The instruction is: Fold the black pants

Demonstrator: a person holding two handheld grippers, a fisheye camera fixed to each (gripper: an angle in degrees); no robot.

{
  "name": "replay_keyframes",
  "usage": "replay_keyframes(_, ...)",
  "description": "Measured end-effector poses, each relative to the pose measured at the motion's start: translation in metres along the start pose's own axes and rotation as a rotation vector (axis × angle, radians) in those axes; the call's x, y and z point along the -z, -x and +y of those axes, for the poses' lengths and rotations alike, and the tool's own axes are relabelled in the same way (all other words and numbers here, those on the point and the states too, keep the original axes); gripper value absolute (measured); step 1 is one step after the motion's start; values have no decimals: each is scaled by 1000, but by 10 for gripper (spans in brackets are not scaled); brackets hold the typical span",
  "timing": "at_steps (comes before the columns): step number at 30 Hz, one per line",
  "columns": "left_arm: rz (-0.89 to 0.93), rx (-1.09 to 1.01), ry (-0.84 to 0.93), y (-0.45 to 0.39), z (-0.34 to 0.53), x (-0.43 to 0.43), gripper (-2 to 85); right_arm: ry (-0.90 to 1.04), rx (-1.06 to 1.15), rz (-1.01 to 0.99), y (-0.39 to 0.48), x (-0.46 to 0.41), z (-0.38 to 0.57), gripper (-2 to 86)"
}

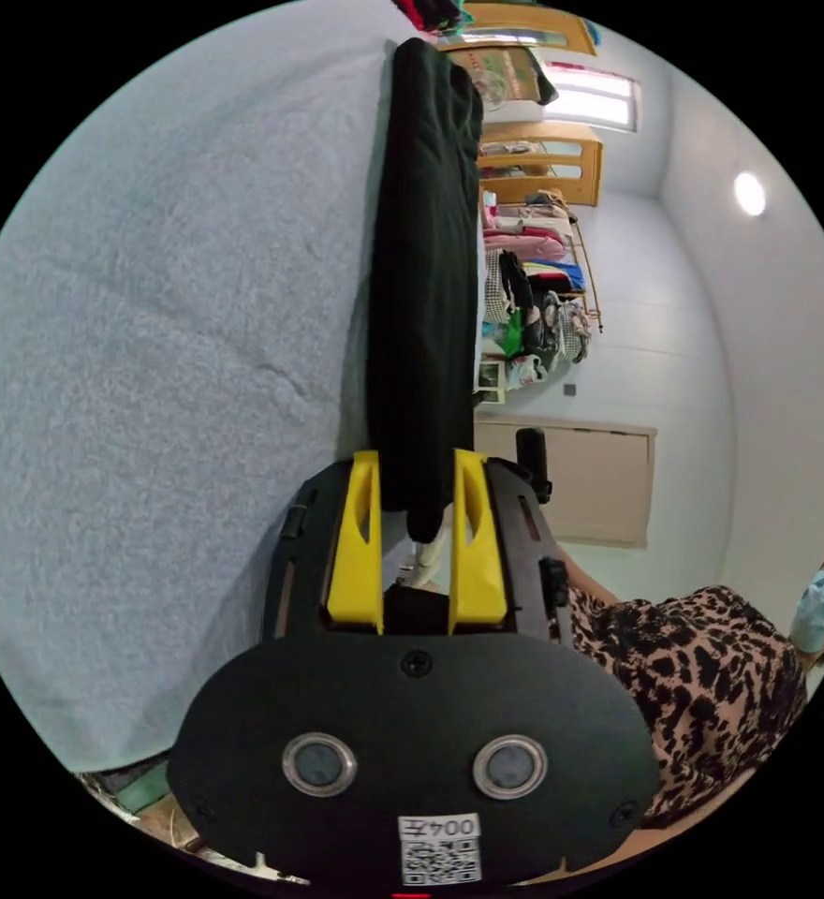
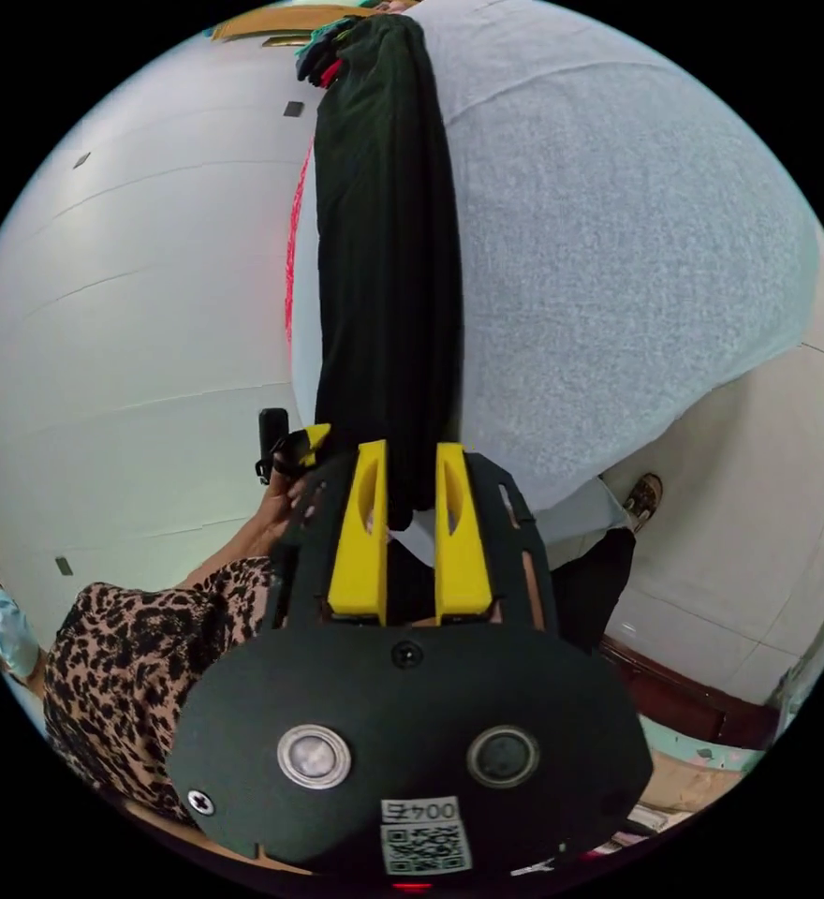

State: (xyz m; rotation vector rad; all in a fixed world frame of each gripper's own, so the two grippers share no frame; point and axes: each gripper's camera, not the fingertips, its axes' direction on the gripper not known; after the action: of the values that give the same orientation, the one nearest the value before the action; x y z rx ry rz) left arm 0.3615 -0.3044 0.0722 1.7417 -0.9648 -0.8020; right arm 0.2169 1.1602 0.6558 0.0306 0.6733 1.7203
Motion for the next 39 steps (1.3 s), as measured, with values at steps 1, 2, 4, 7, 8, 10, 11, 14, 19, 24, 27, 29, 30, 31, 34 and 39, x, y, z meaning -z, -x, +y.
replay_keyframes(1, 18, -10, 1, -3, -5, 1, 58, 11, -2, 2, 4, 0, -3, 68)
replay_keyframes(2, 19, -19, 0, -9, -8, 3, 54, 24, 15, 11, 20, 5, -8, 64)
replay_keyframes(4, -51, -142, -34, -69, -10, 21, 44, -11, 115, 35, 67, 21, -5, 61)
replay_keyframes(7, -161, -207, -55, -111, 7, 44, 38, -8, 235, 173, 122, 26, 12, 58)
replay_keyframes(8, -176, -189, -49, -106, 10, 45, 38, 5, 222, 143, 117, 18, 15, 58)
replay_keyframes(10, -150, -73, -35, -70, 24, 34, 37, 35, 122, 70, 97, 1, 15, 57)
replay_keyframes(11, -144, -49, -44, -63, 28, 32, 37, 43, 91, 64, 93, -8, 18, 57)
replay_keyframes(14, -245, -60, -36, -57, 45, 17, 43, 104, 146, 163, 108, -27, 21, 59)
replay_keyframes(19, -222, 5, -38, -30, 52, -11, 68, 189, 124, 233, 108, -40, 8, 75)
replay_keyframes(24, -368, -65, -7, -60, 72, -14, 84, 169, 162, 312, 131, -13, 23, 86)
replay_keyframes(27, -430, -79, -72, -80, 92, -7, 89, 42, 220, 315, 150, 13, 29, 99)
replay_keyframes(29, -489, -119, -112, -100, 97, -9, 87, -1, 275, 323, 166, 23, 25, 97)
replay_keyframes(30, -532, -159, -126, -116, 95, -15, 83, -8, 288, 351, 178, 25, 19, 90)
replay_keyframes(31, -573, -215, -132, -134, 88, -24, 79, 0, 288, 365, 184, 24, 14, 81)
replay_keyframes(34, -668, -369, -59, -178, 51, -62, 74, 66, 270, 429, 217, 19, -17, 43)
replay_keyframes(39, -778, -525, 106, -207, -20, -136, 59, 165, 321, 560, 290, -4, -93, 24)
